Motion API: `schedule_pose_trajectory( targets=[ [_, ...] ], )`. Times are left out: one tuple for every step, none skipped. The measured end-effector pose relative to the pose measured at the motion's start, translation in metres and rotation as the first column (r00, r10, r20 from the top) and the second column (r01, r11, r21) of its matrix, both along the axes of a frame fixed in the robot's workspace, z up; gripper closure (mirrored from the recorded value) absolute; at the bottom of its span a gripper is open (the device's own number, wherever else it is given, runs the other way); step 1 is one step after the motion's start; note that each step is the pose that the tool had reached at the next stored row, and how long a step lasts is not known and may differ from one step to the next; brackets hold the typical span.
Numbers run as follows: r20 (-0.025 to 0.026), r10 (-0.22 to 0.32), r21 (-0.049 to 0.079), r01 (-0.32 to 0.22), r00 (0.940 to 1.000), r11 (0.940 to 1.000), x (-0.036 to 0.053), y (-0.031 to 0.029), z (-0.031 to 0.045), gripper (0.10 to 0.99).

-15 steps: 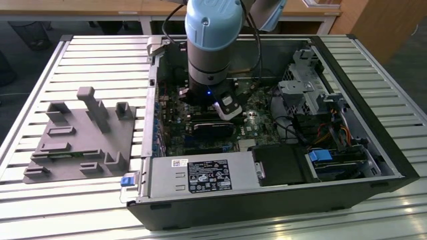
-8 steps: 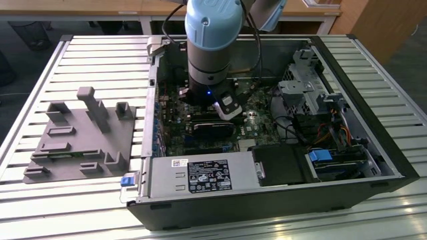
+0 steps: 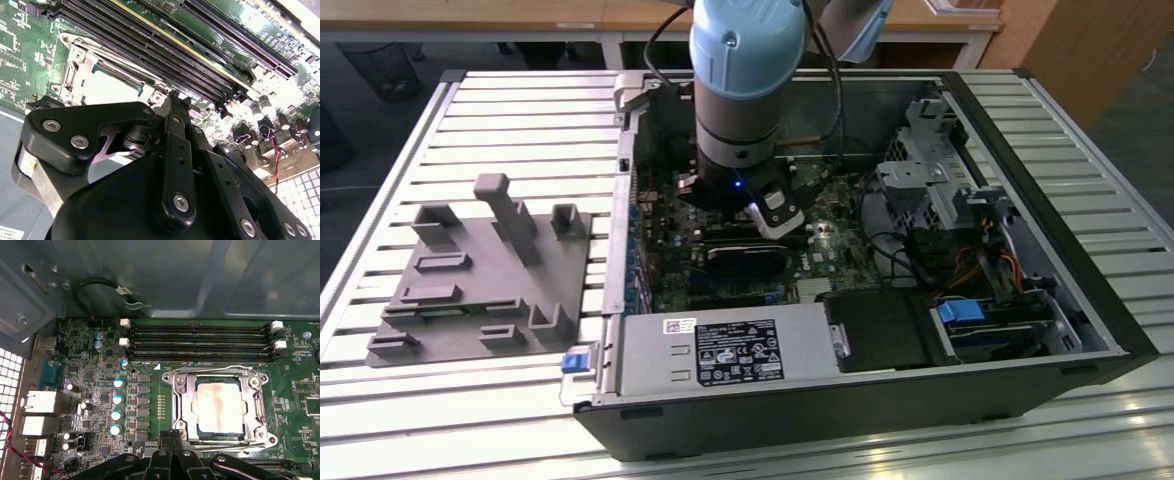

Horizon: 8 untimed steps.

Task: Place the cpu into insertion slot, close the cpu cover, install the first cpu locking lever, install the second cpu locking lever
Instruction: 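Install the second cpu locking lever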

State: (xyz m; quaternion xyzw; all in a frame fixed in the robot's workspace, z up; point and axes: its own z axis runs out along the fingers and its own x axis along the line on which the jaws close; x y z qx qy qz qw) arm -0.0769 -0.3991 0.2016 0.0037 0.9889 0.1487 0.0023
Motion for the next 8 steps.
schedule_pose_trajectory(
  targets=[
    [0.0, 0.0, 0.0, 0.0, 1.0, 1.0, 0.0, 0.0, 0.0002, 0.98],
    [0.0, 0.0, 0.0, 0.0, 1.0, 1.0, 0.0, 0.0, 0.0004, 0.98],
    [0.0, 0.0, 0.0, 0.0, 1.0, 1.0, 0.0, 0.0, 0.0006, 0.98],
    [-0.0001, 0.0, 0.0, 0.0, 1.0, 1.0, 0.0, 0.0, 0.0009, 0.98],
    [-0.0001, 0.0, 0.0, 0.0, 1.0, 1.0, 0.0, 0.0, 0.0013, 0.98],
    [0.0, 0.0, 0.0, 0.0, 1.0, 1.0, 0.0, 0.0, 0.0015, 0.98],
    [0.0001, 0.0, 0.0, 0.0, 1.0, 1.0, 0.0, 0.0, 0.0016, 0.98],
    [0.0001, 0.0, 0.0, 0.0, 1.0, 1.0, 0.0, 0.0, 0.0016, 0.98]
  ],
)
